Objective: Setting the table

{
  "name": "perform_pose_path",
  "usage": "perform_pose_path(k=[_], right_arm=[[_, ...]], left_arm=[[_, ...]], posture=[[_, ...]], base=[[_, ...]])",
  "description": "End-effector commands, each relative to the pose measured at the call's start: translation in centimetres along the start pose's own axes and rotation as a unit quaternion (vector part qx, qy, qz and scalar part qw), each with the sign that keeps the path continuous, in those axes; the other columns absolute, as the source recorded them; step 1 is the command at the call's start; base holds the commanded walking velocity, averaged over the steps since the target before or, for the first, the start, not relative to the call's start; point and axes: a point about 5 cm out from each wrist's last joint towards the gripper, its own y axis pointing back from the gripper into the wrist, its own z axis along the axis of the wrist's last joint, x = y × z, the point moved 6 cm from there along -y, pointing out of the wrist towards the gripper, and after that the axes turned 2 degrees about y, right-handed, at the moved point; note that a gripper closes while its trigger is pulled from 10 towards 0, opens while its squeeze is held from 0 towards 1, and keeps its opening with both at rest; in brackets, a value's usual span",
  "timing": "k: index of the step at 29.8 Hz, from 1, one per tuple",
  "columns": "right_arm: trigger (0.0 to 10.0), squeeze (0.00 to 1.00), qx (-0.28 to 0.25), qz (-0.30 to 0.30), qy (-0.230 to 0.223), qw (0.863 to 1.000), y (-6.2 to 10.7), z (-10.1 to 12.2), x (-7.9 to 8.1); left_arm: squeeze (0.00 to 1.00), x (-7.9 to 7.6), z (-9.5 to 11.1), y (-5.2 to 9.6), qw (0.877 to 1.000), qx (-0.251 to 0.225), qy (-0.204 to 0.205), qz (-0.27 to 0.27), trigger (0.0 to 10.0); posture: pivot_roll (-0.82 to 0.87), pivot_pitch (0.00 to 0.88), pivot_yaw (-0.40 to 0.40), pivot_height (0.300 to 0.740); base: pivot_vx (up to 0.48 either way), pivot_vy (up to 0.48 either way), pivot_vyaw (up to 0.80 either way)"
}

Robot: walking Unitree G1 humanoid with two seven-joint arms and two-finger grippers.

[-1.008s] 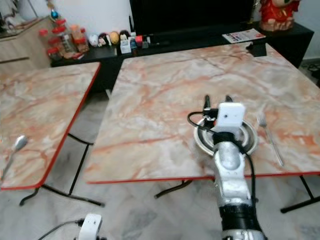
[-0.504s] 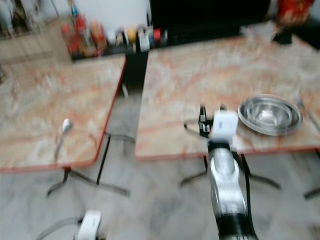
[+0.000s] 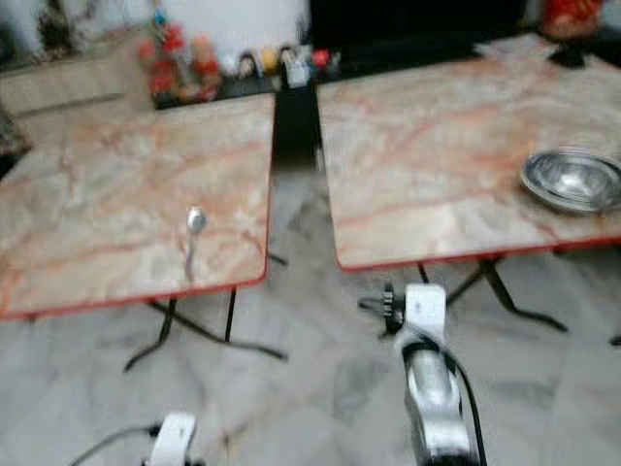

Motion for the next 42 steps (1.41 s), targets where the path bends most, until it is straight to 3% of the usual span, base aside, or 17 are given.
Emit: perform_pose_path(k=[1,2,4,5,7,17,24,31,42], right_arm=[[10.0,0.00,0.058,0.018,0.000,0.998,0.7,-3.4,1.3],[10.0,0.00,0.058,0.018,0.000,0.998,0.7,-3.4,1.3],[10.0,0.00,0.132,0.018,0.007,0.991,2.2,-7.4,1.0],[10.0,0.00,0.132,0.018,0.007,0.991,2.2,-7.4,1.0],[10.0,0.00,0.181,0.012,0.004,0.983,3.6,-10.0,0.5],[10.0,0.00,0.282,0.006,-0.010,0.959,7.3,-15.0,0.4],[10.0,0.00,0.302,0.012,-0.024,0.953,8.0,-15.8,1.0],[10.0,0.00,0.294,0.009,-0.036,0.955,7.4,-15.3,1.3],[10.0,0.00,0.289,0.012,-0.046,0.956,6.9,-14.8,1.6]], left_arm=[[0.00,1.3,-1.3,0.4,1.000,0.020,-0.009,0.014,10.0],[0.00,1.3,-1.3,0.4,1.000,0.020,-0.009,0.014,10.0],[0.00,1.3,-1.2,0.3,1.000,0.019,-0.008,0.014,10.0],[0.00,1.3,-1.2,0.3,1.000,0.019,-0.008,0.014,10.0],[0.00,1.2,-1.2,0.3,1.000,0.019,-0.008,0.014,10.0],[0.00,1.6,-1.0,0.3,1.000,0.017,-0.012,0.019,10.0],[0.00,1.9,-0.5,0.3,1.000,0.014,-0.010,0.023,10.0],[0.00,2.0,-0.1,0.3,1.000,0.010,-0.011,0.025,10.0],[0.00,1.9,0.6,0.1,1.000,-0.005,-0.001,0.029,10.0]], posture=[[-0.28,0.000,0.117,0.740],[-0.28,0.000,0.117,0.740],[-0.28,0.000,0.117,0.740],[-0.28,0.000,0.117,0.740],[-0.28,0.000,0.118,0.740],[-0.28,0.000,0.128,0.740],[-0.27,0.000,0.129,0.740],[-0.27,0.000,0.131,0.740],[-0.25,0.000,0.119,0.740]], base=[[0.000,0.480,0.00],[0.000,0.480,0.00],[0.000,0.480,0.00],[0.000,0.480,0.00],[0.000,0.456,0.00],[0.000,0.306,0.00],[0.000,0.040,0.00],[0.000,0.438,0.00],[0.000,0.000,0.00]])
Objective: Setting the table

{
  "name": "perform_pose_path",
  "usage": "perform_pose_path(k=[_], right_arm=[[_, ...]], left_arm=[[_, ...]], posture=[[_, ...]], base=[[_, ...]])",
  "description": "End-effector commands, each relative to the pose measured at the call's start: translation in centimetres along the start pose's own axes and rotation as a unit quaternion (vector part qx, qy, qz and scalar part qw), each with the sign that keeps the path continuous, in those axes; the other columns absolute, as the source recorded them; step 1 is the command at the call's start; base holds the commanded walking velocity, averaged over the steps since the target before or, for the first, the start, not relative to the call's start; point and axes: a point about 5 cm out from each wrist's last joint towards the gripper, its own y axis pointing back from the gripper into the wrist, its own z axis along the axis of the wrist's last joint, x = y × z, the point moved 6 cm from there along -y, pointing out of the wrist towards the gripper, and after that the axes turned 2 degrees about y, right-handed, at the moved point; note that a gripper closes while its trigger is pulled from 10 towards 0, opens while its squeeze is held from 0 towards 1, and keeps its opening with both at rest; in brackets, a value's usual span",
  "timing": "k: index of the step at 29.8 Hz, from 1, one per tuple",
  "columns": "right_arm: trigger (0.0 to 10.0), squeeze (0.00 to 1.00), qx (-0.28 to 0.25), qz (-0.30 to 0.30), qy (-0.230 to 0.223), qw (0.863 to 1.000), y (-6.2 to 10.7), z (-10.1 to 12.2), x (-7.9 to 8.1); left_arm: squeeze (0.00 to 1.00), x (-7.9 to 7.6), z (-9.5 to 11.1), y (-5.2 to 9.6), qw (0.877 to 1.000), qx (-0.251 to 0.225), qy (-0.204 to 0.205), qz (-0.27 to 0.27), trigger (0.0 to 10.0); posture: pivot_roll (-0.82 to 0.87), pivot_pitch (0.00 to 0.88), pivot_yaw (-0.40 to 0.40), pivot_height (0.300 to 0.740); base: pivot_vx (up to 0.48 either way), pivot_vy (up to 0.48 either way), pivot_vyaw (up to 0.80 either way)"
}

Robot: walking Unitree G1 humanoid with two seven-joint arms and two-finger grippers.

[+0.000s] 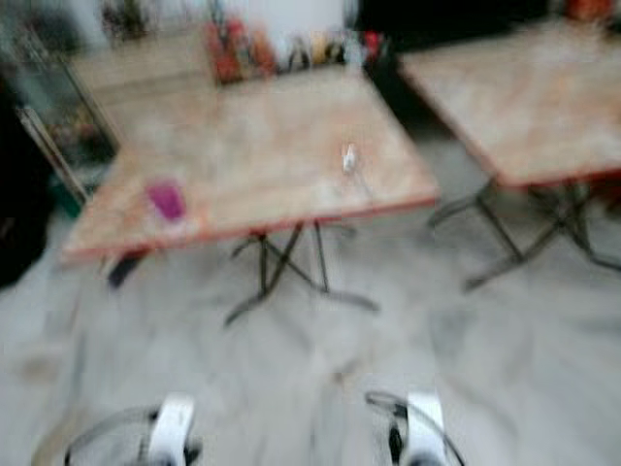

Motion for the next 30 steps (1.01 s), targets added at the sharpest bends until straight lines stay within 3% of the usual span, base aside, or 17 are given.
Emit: perform_pose_path(k=[1,30], right_arm=[[10.0,0.00,-0.004,-0.007,-0.003,1.000,-0.07,0.41,-0.63],[10.0,0.00,-0.009,-0.009,-0.008,1.000,-0.13,0.80,-0.74]], left_arm=[[0.00,-0.45,-0.66,0.02,1.000,0.010,0.003,-0.004,10.0],[0.00,-1.02,-0.78,-0.03,1.000,0.012,0.014,-0.006,10.0]], posture=[[-0.25,0.000,0.117,0.740],[-0.25,0.000,0.110,0.740]], base=[[0.000,0.000,0.00],[0.233,0.000,-0.03]])
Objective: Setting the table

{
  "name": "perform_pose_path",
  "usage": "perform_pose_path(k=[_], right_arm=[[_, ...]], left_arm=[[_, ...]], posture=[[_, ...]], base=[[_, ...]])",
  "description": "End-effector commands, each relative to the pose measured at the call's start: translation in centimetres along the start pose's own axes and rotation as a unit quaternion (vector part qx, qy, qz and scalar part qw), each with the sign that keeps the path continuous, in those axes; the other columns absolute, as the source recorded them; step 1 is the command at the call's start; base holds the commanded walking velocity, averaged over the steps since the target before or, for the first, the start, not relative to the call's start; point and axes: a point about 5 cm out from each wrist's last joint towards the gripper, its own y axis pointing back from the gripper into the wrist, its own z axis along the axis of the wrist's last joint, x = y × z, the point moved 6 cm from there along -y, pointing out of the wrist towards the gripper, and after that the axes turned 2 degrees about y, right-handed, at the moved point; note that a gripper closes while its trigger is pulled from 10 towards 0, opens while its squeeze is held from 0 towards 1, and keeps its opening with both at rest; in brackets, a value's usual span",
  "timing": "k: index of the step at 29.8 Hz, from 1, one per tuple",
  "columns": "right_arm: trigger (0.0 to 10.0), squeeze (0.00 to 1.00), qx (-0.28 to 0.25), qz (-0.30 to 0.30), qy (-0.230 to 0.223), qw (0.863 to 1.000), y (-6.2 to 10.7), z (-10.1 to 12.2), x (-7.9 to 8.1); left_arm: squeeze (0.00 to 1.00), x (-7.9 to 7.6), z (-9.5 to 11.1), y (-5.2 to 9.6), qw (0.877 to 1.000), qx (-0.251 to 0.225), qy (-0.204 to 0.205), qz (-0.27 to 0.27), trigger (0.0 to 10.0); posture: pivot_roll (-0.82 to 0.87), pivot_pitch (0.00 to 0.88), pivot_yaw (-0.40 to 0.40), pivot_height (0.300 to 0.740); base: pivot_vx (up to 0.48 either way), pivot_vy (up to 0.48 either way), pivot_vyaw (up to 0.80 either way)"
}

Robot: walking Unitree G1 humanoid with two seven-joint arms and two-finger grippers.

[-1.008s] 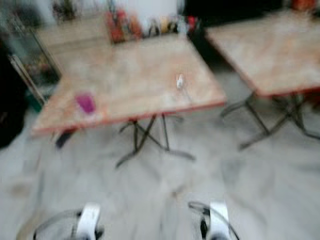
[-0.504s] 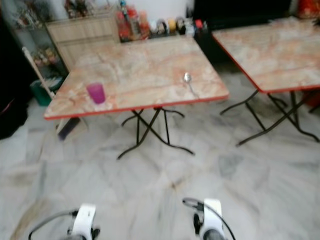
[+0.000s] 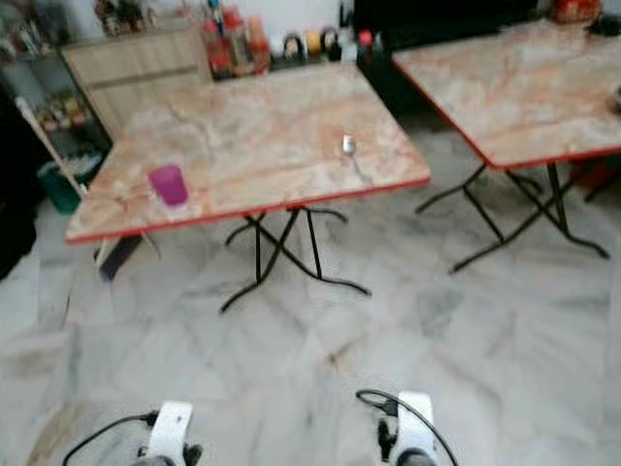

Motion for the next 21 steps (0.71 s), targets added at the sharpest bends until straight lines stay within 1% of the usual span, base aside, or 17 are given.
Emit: perform_pose_path(k=[1,6,10,19,21], right_arm=[[10.0,0.00,-0.009,0.018,-0.006,1.000,-0.15,0.57,1.76],[10.0,0.00,-0.007,0.021,-0.012,1.000,-0.15,0.53,1.87],[10.0,0.00,-0.008,0.022,-0.014,1.000,-0.15,0.58,1.86],[10.0,0.00,-0.013,0.020,-0.010,1.000,-0.16,0.73,1.78],[10.0,0.00,-0.012,0.021,-0.009,1.000,-0.15,0.69,1.78]], left_arm=[[0.00,1.50,-0.76,0.28,1.000,0.011,0.001,0.018,10.0],[0.00,1.44,-0.74,0.27,1.000,0.011,0.001,0.017,10.0],[0.00,1.33,-0.72,0.25,1.000,0.010,0.001,0.016,10.0],[0.00,1.16,-0.78,0.24,1.000,0.011,0.001,0.013,10.0],[0.00,1.10,-0.80,0.23,1.000,0.012,0.001,0.013,10.0]], posture=[[-0.25,0.000,0.110,0.740],[-0.25,0.000,0.109,0.740],[-0.25,0.000,0.109,0.740],[-0.25,0.000,0.108,0.740],[-0.26,0.000,0.098,0.740]], base=[[0.262,0.000,0.00],[0.267,0.000,0.00],[0.274,0.000,-0.63],[0.273,0.000,0.00],[0.274,0.000,0.00]])
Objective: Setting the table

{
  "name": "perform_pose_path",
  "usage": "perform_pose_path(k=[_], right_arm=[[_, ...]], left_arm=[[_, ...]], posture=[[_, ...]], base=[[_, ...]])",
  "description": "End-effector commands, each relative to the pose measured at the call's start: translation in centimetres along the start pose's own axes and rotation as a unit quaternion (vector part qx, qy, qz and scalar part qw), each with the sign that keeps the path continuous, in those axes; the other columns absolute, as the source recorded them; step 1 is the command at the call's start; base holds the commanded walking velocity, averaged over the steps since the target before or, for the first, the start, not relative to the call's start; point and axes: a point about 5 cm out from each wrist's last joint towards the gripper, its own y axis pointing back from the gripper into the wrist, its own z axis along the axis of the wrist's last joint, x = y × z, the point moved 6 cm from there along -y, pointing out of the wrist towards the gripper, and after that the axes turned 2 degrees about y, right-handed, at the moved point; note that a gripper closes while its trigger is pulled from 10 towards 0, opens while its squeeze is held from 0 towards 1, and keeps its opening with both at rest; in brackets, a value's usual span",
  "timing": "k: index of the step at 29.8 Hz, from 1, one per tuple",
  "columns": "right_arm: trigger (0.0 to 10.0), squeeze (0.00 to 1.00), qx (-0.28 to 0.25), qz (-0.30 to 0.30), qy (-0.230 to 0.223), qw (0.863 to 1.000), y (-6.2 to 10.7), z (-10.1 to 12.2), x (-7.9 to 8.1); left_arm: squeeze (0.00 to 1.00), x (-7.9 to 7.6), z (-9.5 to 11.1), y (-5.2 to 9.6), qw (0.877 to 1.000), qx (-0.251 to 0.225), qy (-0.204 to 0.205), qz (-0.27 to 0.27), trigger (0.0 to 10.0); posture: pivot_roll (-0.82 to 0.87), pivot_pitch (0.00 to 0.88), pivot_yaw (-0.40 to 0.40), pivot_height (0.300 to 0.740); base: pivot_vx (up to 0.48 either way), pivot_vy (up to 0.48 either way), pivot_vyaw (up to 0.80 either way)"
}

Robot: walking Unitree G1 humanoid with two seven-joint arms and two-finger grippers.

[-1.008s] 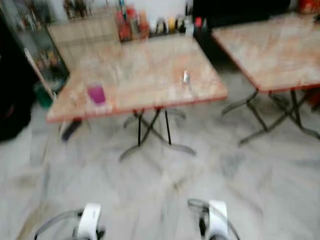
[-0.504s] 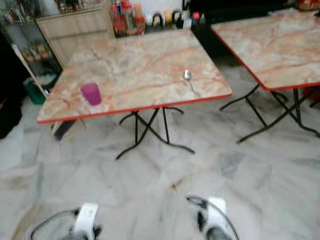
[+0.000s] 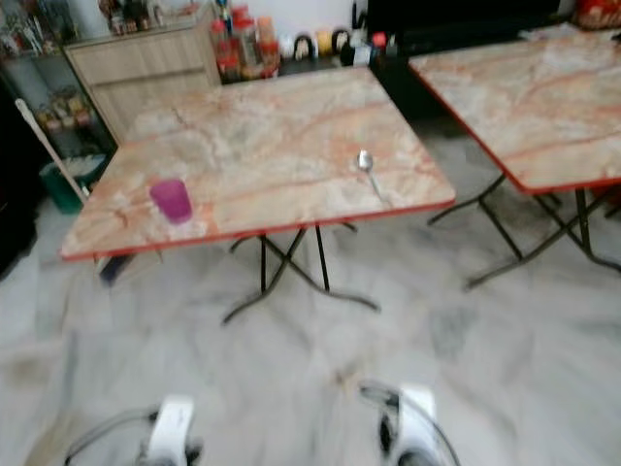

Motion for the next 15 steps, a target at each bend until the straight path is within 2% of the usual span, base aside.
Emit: perform_pose_path(k=[1,5,15], right_arm=[[10.0,0.00,-0.006,-0.005,0.004,1.000,0.0,0.4,-0.6],[10.0,0.00,-0.004,0.001,0.024,1.000,0.0,0.3,-1.0],[10.0,0.00,-0.008,-0.002,0.041,0.999,0.0,0.8,-2.0]], left_arm=[[0.00,-0.5,0.2,-0.1,1.000,-0.001,0.003,-0.005,10.0],[0.00,-1.1,0.2,-0.2,1.000,-0.002,0.015,-0.004,10.0],[0.00,-2.2,-0.5,-0.2,1.000,0.004,0.024,-0.012,10.0]], posture=[[-0.26,0.000,0.095,0.740],[-0.25,0.000,0.057,0.740],[-0.26,0.000,0.040,0.740]], base=[[0.274,0.000,0.00],[0.277,0.000,0.00],[0.275,0.000,0.00]])
